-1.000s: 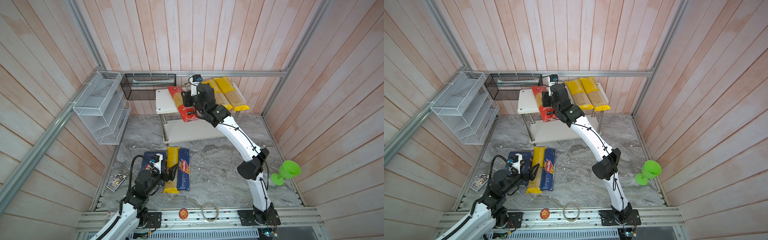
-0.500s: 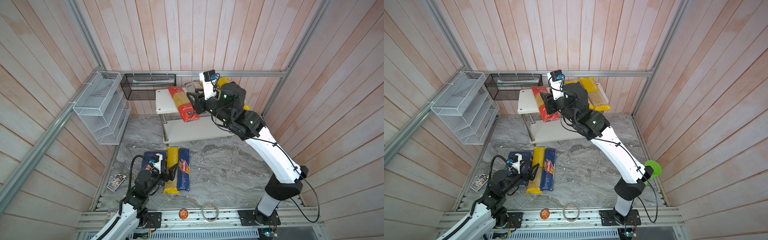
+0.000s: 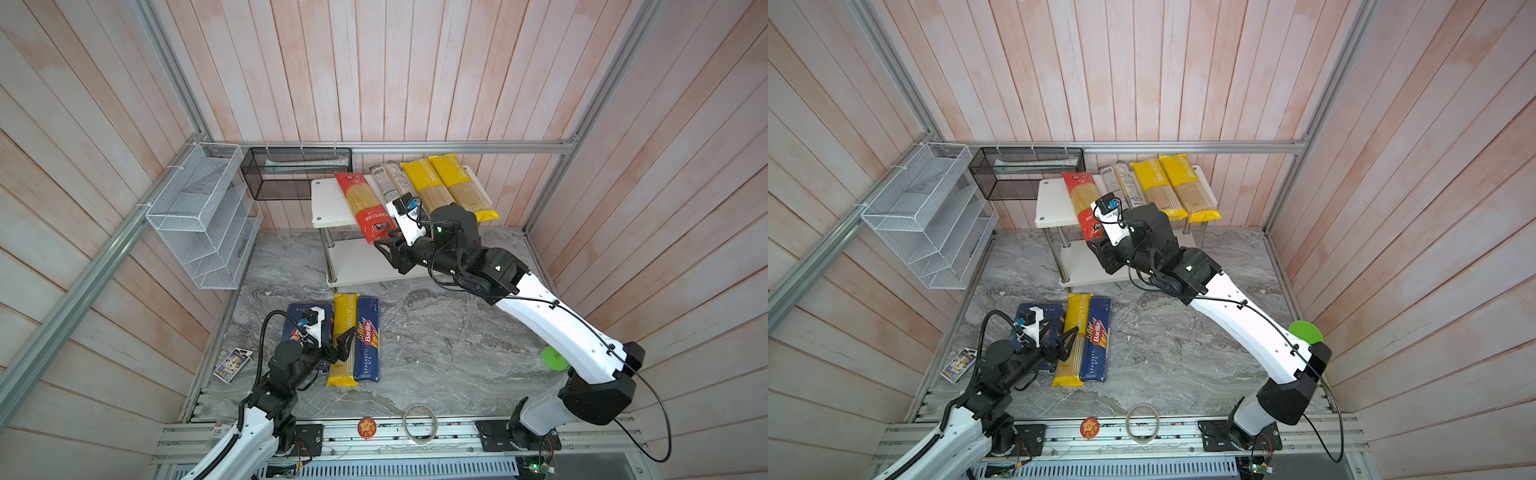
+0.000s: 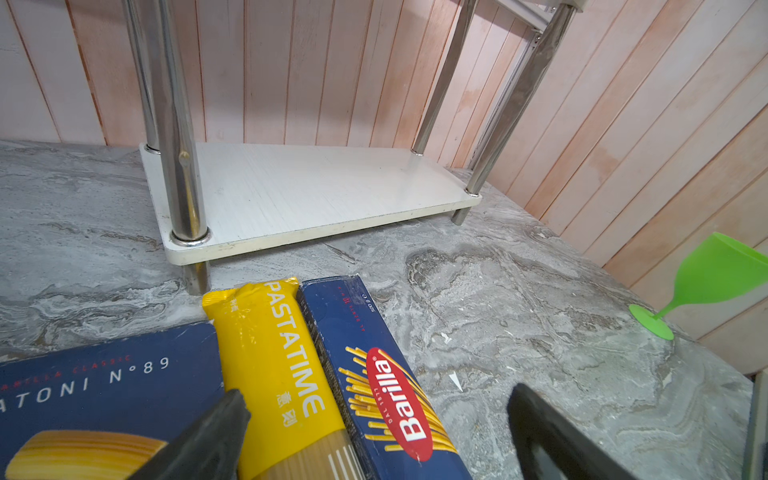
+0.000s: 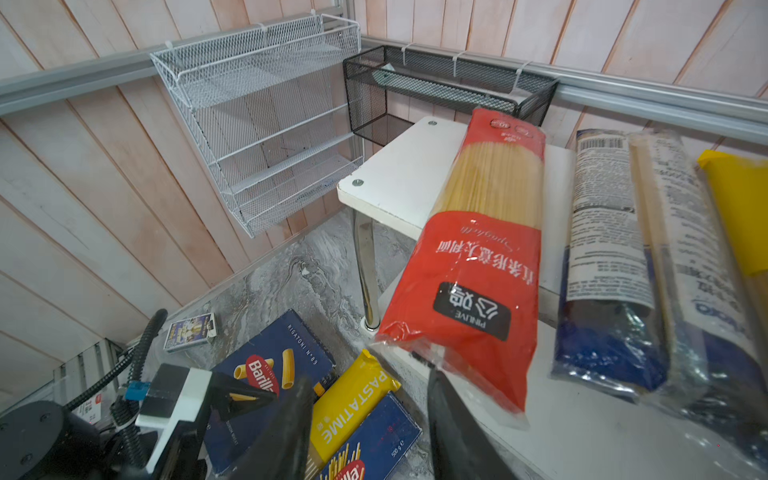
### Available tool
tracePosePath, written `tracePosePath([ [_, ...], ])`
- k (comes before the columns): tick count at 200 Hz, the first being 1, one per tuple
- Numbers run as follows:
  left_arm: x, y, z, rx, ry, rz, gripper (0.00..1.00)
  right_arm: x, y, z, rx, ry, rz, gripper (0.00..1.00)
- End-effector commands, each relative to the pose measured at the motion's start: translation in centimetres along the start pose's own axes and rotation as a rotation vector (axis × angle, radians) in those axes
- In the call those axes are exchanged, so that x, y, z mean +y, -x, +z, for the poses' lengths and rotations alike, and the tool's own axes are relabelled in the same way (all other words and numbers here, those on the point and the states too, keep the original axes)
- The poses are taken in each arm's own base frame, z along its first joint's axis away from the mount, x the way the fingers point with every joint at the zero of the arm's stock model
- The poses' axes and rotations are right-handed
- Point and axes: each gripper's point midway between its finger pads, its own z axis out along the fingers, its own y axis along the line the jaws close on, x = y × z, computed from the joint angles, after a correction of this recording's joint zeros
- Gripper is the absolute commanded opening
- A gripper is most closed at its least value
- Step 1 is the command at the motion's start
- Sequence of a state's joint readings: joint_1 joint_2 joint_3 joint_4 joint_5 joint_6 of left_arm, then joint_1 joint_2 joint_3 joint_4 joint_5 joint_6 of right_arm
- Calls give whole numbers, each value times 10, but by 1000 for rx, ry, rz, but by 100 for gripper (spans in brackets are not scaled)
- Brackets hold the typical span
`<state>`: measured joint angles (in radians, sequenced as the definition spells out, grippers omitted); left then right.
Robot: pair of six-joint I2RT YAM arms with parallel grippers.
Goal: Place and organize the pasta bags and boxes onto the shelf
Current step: 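Open the right gripper and lay the red bag flat on the shelf, then withdraw the right gripper and move it down toward the blue Barilla spaghetti box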
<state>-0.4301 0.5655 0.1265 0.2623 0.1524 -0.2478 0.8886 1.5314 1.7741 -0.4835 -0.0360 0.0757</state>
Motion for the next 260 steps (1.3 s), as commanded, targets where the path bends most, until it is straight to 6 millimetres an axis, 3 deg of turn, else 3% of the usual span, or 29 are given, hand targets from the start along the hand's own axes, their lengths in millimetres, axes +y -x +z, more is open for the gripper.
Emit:
tracePosePath([
  [1, 1, -5, -1, 0, -2, 5, 100, 12, 4, -8, -43, 59, -21, 45],
  [25, 2, -4, -2, -6, 2, 5, 100, 9, -7, -3, -43, 53, -21, 45],
  [78, 2, -5, -2, -7, 1, 6, 100, 5, -6, 8, -75, 74, -12, 45],
  [260, 3, -6, -1, -1, 8, 2, 100, -9, -5, 83, -41, 82, -30, 45],
])
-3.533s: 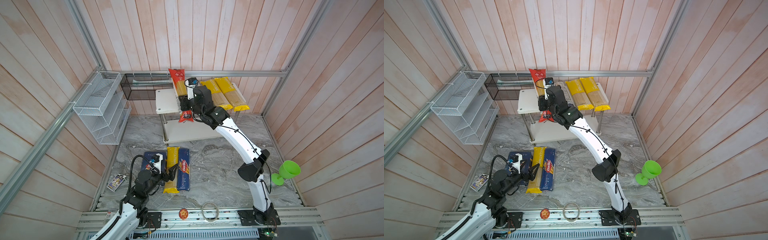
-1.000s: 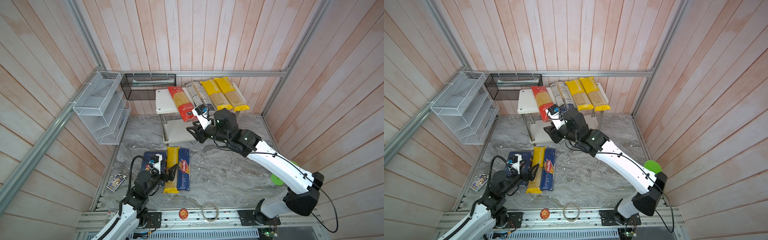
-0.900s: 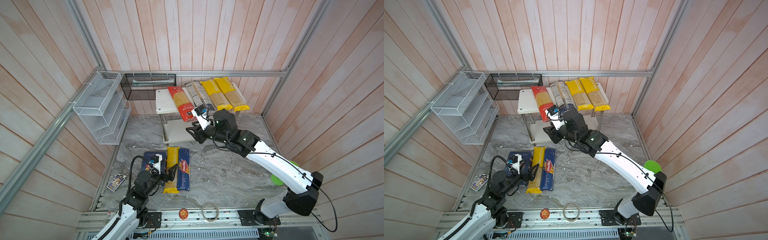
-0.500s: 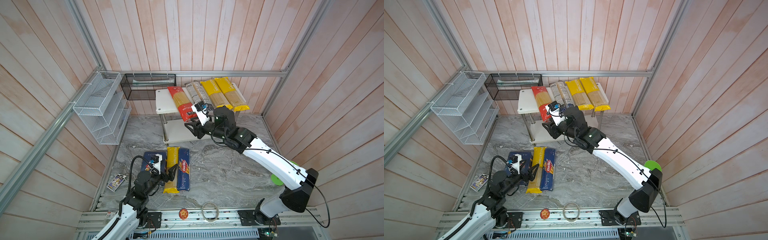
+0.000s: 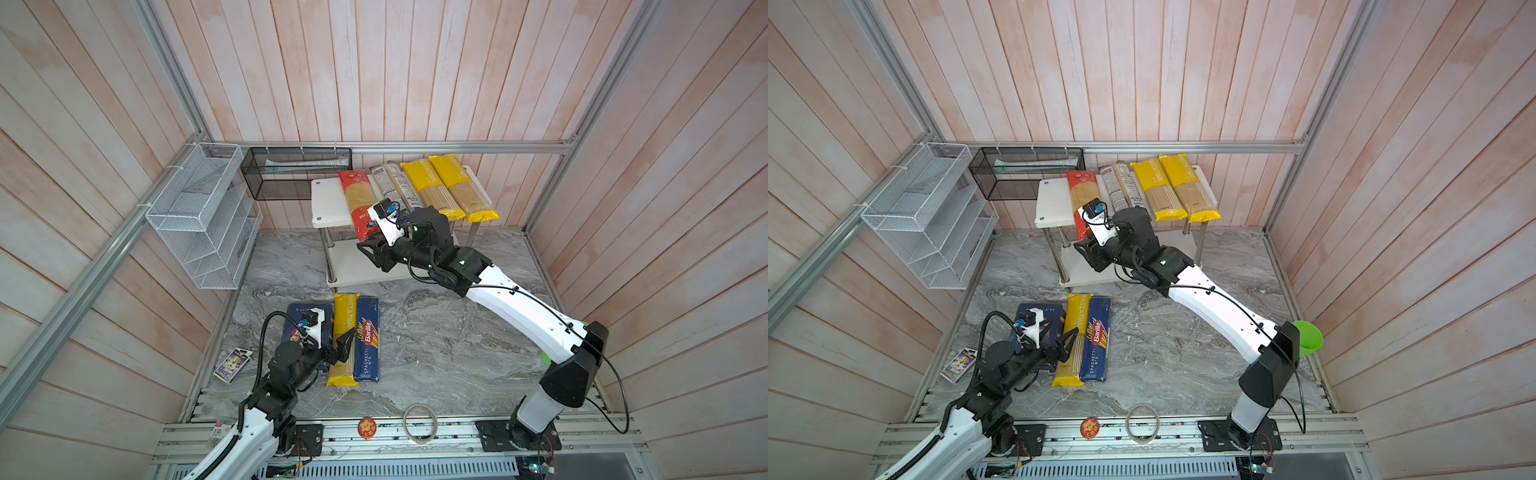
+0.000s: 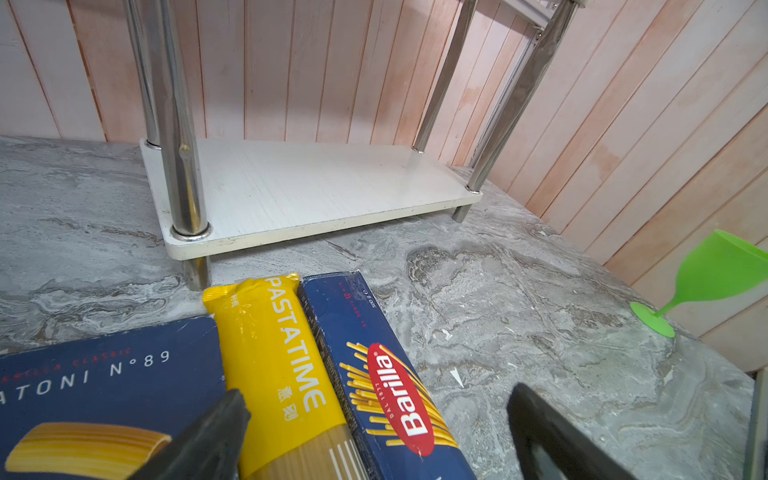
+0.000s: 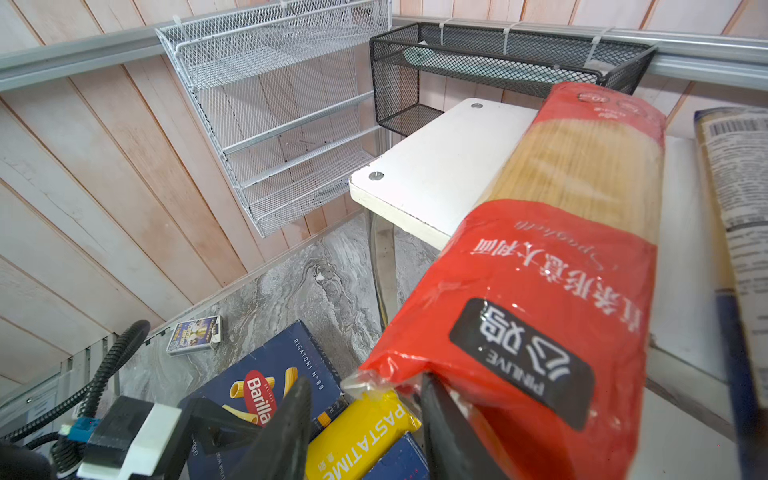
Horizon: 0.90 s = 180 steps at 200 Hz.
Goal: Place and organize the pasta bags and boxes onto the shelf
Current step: 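Withdraw the right gripper and move it down toward the blue Barilla spaghetti box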
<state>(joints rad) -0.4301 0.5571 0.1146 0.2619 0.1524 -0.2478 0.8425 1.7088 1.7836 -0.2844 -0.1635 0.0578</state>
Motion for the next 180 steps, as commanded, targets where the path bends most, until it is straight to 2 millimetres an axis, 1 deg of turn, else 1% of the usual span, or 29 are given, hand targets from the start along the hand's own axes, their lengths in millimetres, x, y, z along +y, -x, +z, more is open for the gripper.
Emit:
tracePosePath([
  [1, 2, -2, 0, -4, 7, 3, 100, -4, 6, 12, -12, -3, -23, 45],
  [10, 3, -2, 0, -4, 7, 3, 100, -4, 6, 16, -7, -4, -27, 45],
  [34, 2, -1, 0, -6, 7, 3, 100, -5, 11, 19, -5, -7, -29, 46],
  [69, 2, -1, 0, -8, 7, 3, 100, -2, 14, 7, -5, -8, -27, 47],
  [86, 3, -2, 0, -5, 9, 3, 100, 1, 15, -5, 6, -18, -30, 48],
  [103, 3, -1, 0, -6, 11, 3, 100, 12, 10, -20, 23, -24, -43, 49],
  [125, 3, -1, 0, -6, 12, 3, 100, 33, 3, -47, 21, -14, -50, 50],
  [136, 4, -2, 0, -2, 13, 1, 100, 41, -5, -59, 19, -16, -39, 50],
  [138, 4, -2, 0, -3, 14, 2, 100, 42, -5, -63, 14, -15, -38, 50],
  [139, 4, -1, 0, -3, 15, 2, 100, 44, 0, -67, 0, -14, -37, 50],
  [161, 5, -1, 1, -3, 22, -1, 100, 50, -27, -89, 19, -16, 9, 51],
  [180, 7, 0, 0, -7, 34, -5, 100, 49, -57, -105, 50, -23, 68, 53],
])
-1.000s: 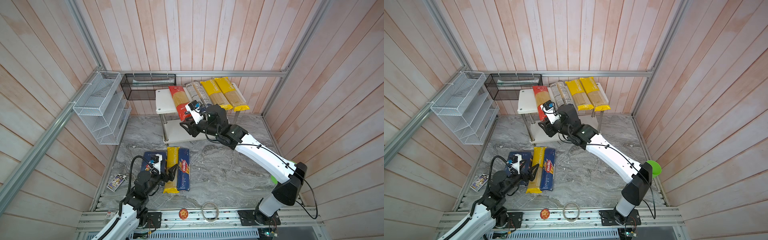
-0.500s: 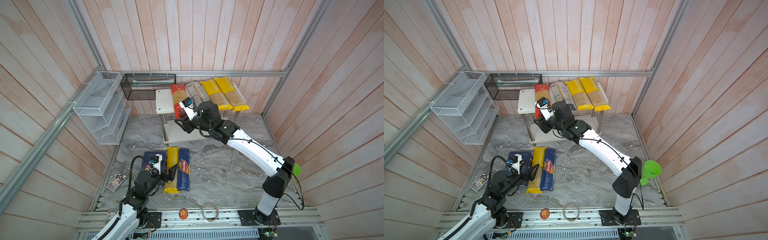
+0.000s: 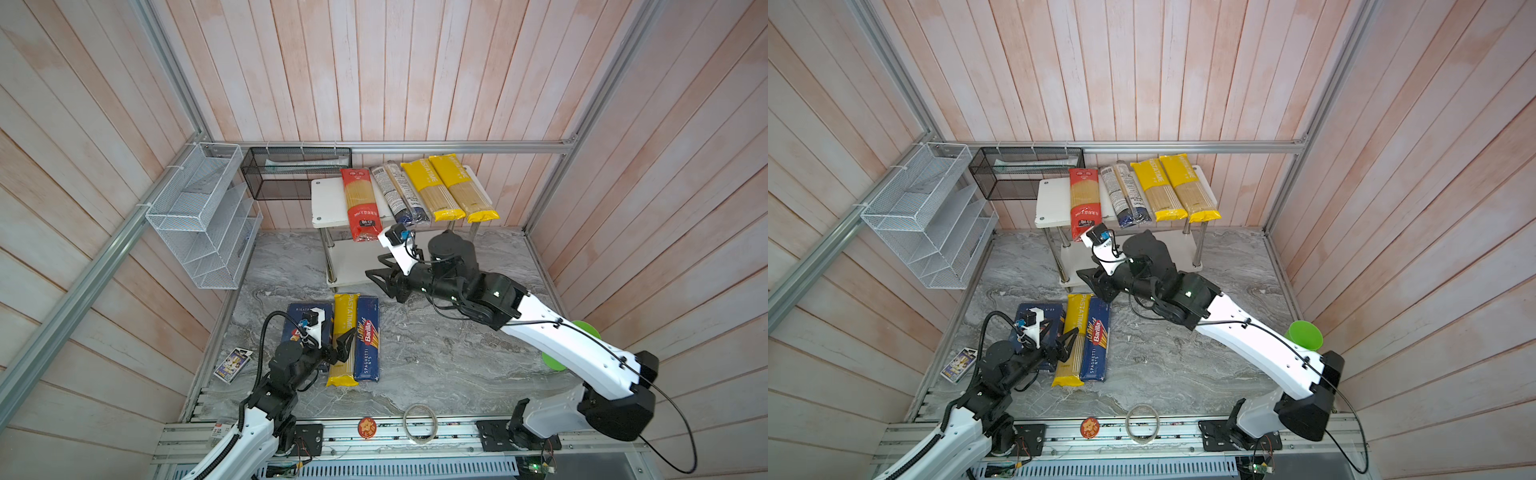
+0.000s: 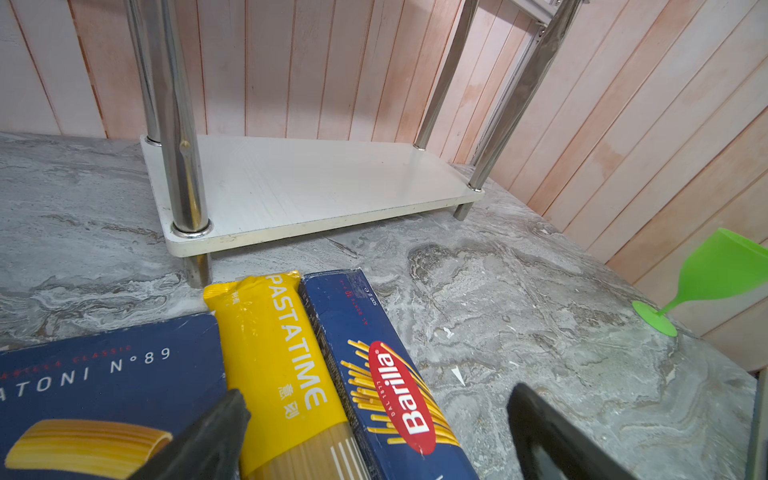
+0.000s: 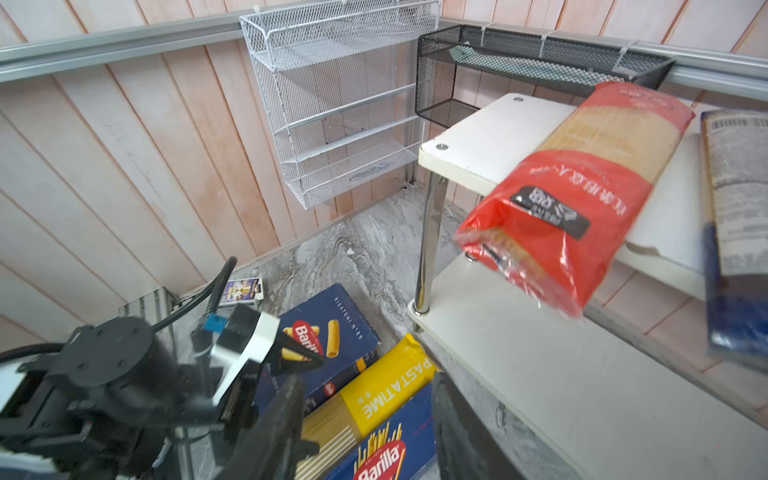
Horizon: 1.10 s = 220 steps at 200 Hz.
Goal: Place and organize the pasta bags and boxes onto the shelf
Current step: 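Withdraw the right gripper and move it down toward the blue Barilla spaghetti box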
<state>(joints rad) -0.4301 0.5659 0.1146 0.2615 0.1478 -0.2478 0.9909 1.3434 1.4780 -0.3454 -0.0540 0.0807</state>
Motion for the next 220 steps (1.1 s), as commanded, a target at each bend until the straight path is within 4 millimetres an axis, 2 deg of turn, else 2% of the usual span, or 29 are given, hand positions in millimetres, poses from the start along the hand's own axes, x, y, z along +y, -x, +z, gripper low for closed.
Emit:
tracePosePath([
  [1, 6, 2, -1, -14, 27, -6, 100, -9, -34, -12, 38, -55, 90, 53],
  [17, 5, 5, -1, -9, 32, -10, 100, -13, -62, -22, 58, -83, 127, 54],
  [25, 1, 13, -2, -1, 22, -2, 100, -15, -75, -26, 67, -94, 140, 55],
  [36, -4, 31, -6, 5, 25, 17, 100, -12, -96, -30, 107, -76, 136, 58],
  [52, 6, 58, -14, -8, 123, 9, 100, -17, -122, -34, 142, -104, 158, 60],
  [62, 11, 65, -19, 2, 171, 1, 99, -19, -134, -34, 144, -111, 172, 60],
  [94, 23, 52, -25, 5, 229, -24, 100, -26, -171, -28, 178, -144, 228, 64],
  [118, 23, 56, -31, -23, 234, -2, 100, -40, -200, -18, 244, -237, 307, 66],
  [162, 16, 58, -28, -37, 187, 33, 100, -33, -229, 11, 235, -216, 488, 73],
  [220, 20, 52, -16, 20, 205, 38, 100, -24, -270, 53, 352, -252, 515, 86],
])
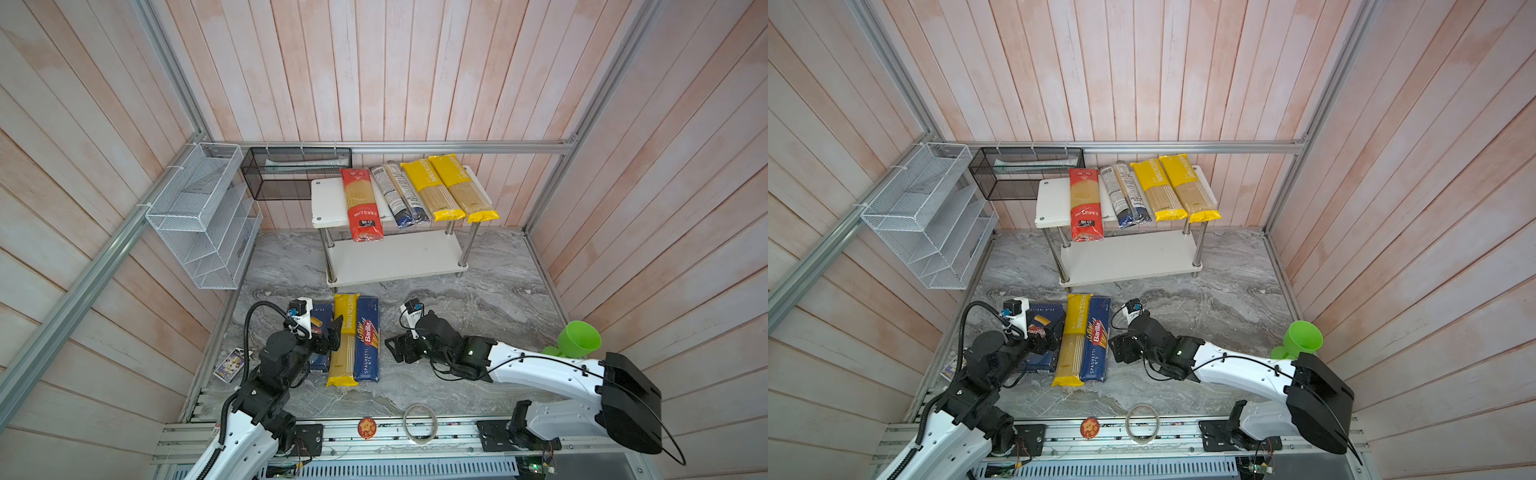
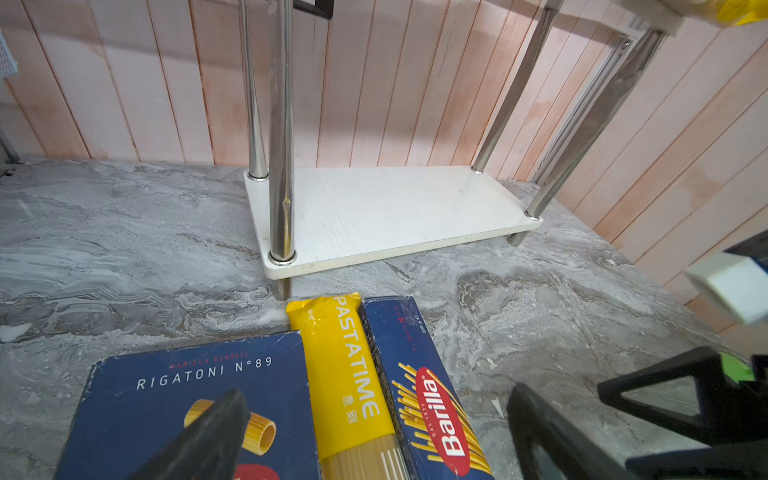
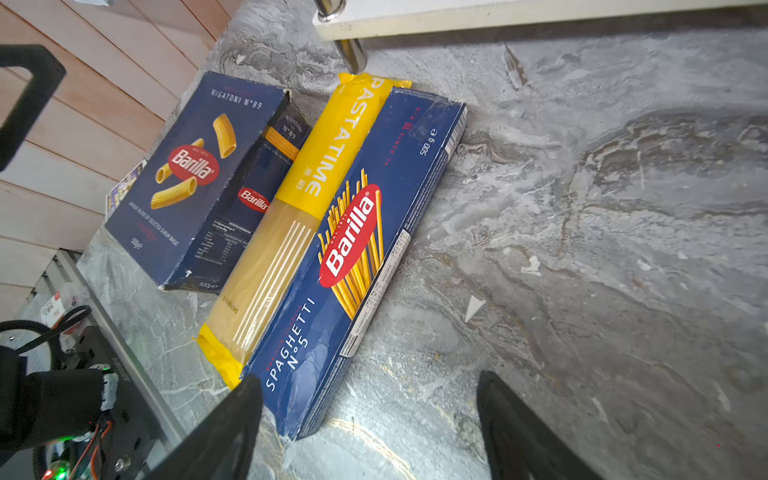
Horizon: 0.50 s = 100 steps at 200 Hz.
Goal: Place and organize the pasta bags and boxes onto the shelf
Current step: 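Withdraw the right gripper and move it down toward the blue Barilla spaghetti box, then lower the open right gripper around the blue Barilla spaghetti box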
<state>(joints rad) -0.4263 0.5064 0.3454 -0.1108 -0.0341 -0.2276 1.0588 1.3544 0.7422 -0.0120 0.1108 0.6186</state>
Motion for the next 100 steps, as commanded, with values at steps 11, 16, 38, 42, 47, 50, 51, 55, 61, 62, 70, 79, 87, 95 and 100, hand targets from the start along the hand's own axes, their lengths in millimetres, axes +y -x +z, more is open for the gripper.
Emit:
tracePosePath([
  [11, -1, 9, 3, -17, 1, 30, 100, 10, 3, 26, 30, -17, 22, 88],
  [16, -2, 7, 3, -14, -6, 39, 100, 12, 2, 30, 42, -19, 18, 89],
  [38, 7, -9, 5, -37, 17, 60, 100, 18, 1, 46, 76, -17, 1, 91],
  [42, 5, -8, 3, -44, 6, 57, 100, 20, 1, 48, 81, -15, -4, 91],
  [47, 5, -5, 0, -64, 3, 48, 100, 20, 1, 51, 86, -15, -7, 91],
  [50, 4, -5, -1, -71, -1, 47, 100, 21, 1, 51, 89, -14, -9, 91],
  [51, 4, -4, -1, -75, -3, 47, 100, 21, 1, 52, 90, -15, -9, 91],
  [55, 3, -4, -3, -84, -10, 46, 100, 22, 1, 53, 90, -14, -11, 92],
  [61, 2, -5, -5, -94, -20, 44, 100, 22, 1, 56, 88, -12, -16, 92],
  [62, 2, -4, -5, -97, -20, 44, 100, 23, 1, 56, 88, -11, -17, 92],
  [70, 4, -5, -7, -110, -12, 40, 100, 23, 2, 59, 82, -8, -19, 92],
  [79, 7, -4, -9, -117, 2, 34, 100, 24, 2, 64, 83, -7, -24, 92],
  [87, 8, -4, -9, -120, 10, 30, 100, 25, 1, 67, 91, -8, -26, 92],
  [95, 9, -4, -9, -118, 16, 28, 100, 25, 0, 72, 102, -10, -29, 92],
  [100, 9, -5, -8, -114, 17, 27, 100, 26, -1, 74, 108, -14, -33, 92],
])
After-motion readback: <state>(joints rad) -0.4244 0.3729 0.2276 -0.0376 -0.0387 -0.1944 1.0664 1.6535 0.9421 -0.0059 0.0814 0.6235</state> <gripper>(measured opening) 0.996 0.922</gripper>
